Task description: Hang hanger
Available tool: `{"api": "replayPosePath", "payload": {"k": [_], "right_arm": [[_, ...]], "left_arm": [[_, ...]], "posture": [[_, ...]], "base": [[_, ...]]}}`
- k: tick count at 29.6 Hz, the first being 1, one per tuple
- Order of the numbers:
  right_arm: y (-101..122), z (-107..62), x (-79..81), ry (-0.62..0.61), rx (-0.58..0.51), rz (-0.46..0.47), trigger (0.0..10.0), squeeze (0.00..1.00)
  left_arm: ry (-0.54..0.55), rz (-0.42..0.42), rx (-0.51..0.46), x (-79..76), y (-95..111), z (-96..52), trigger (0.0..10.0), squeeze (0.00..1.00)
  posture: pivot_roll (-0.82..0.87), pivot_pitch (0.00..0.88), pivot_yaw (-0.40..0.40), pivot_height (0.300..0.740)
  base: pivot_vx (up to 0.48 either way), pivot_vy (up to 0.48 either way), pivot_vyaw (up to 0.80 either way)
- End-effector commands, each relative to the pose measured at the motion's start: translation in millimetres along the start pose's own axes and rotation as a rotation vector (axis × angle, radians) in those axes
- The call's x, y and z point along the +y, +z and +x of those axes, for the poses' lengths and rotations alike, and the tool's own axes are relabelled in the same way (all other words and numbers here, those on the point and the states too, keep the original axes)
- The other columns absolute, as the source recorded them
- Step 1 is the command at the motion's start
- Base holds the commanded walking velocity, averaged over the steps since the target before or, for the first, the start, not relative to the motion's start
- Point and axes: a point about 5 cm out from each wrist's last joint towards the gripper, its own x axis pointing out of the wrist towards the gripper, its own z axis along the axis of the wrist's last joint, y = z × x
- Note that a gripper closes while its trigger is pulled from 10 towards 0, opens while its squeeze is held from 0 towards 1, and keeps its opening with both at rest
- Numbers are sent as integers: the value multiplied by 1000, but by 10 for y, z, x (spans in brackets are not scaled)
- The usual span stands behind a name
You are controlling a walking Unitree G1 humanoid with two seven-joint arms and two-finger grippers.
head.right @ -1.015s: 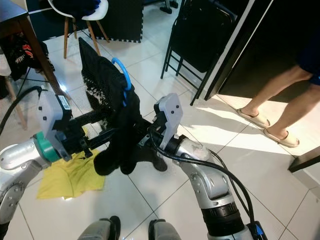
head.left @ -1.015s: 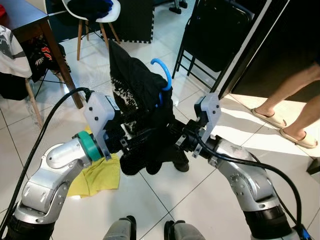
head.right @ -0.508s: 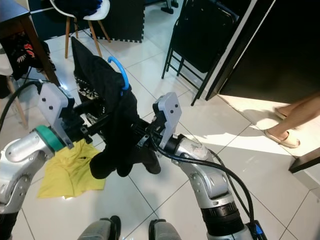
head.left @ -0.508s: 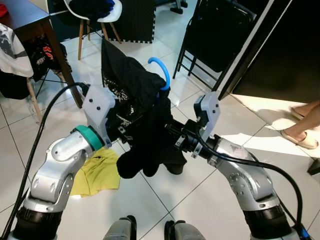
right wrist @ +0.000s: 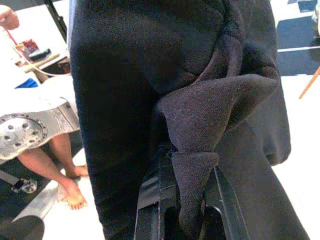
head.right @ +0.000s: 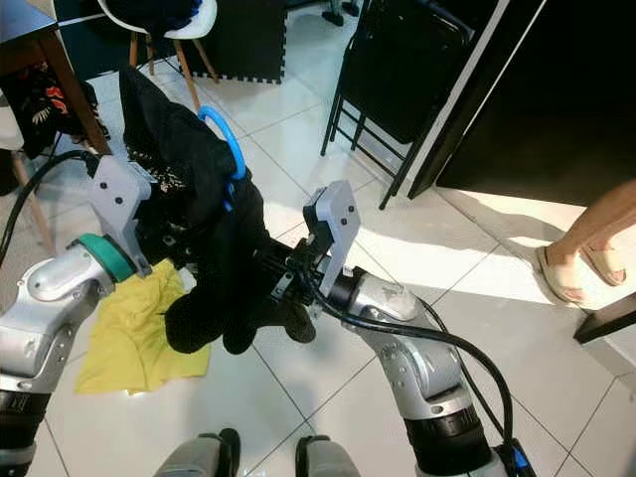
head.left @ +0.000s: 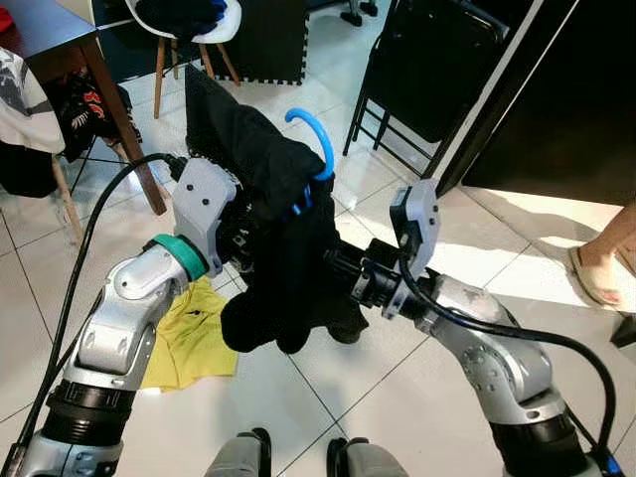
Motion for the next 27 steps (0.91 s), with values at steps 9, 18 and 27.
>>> {"api": "replayPosePath", "payload": {"k": [9,18,27], "right_arm": [[-137,-21,-186,-136,54,-70,10000,0],[-149,-426,-385,-98,241,-219,10000,0],[-55,-731,-241,141,431,-282,10000,0]], "left_arm": [[165,118,-13,35,-7,-102,0,0],[621,305,42,561,34,-413,0,0],[794,418,115,992,84,-599,0,0]], "posture": [[50,89,13,740],[59,81,17,740],[49,89,24,740]], "base": [[0,0,0],[0,0,0],[0,0,0]]}}
